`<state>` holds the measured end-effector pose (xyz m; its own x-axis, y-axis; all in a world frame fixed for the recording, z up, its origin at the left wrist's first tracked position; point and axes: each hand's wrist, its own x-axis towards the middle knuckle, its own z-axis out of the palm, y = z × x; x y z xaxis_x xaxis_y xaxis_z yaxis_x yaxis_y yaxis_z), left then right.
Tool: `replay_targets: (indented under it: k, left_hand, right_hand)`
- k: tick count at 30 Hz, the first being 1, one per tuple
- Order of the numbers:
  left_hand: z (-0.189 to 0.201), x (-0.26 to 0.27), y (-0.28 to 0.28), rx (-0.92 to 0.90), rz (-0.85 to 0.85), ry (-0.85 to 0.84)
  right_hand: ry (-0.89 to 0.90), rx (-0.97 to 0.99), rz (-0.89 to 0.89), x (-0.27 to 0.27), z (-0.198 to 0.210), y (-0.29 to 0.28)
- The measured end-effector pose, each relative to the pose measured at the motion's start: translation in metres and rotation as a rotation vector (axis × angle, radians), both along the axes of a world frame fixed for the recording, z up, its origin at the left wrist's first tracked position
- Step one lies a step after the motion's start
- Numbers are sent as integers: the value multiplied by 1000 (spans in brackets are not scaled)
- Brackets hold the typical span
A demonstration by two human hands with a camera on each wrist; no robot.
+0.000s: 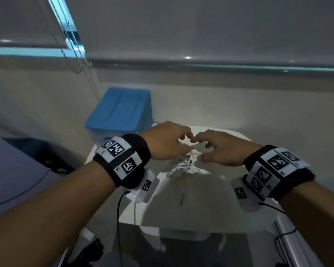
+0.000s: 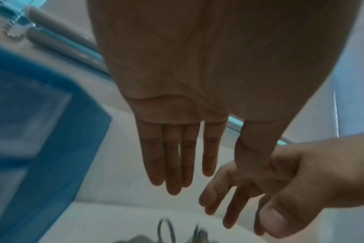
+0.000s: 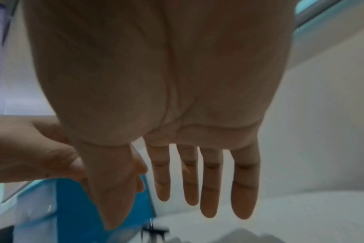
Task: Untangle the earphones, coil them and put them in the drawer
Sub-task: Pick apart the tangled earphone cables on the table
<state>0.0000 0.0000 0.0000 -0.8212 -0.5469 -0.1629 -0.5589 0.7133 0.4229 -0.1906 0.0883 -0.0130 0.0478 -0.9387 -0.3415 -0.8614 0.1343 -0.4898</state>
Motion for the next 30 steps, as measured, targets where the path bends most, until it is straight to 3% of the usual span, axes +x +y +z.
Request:
replay_targets:
  k: [4, 12, 19, 26, 30]
  left_hand:
    - [-34, 2, 10, -24, -39, -121]
    - [-63, 10, 29, -89, 27, -52]
    - [-67, 10, 24, -105, 154, -6]
    - [-75, 13, 10, 62, 245, 241]
    - [-80, 10, 7, 242, 349, 428]
  right_hand:
    - [63, -7, 61, 7, -26, 0]
    - [114, -186, -38, 24, -47, 13]
    - [144, -226, -104, 26, -53, 14]
    - [-113, -252, -244, 18, -58, 9]
    - [-451, -220, -361, 18, -61, 9]
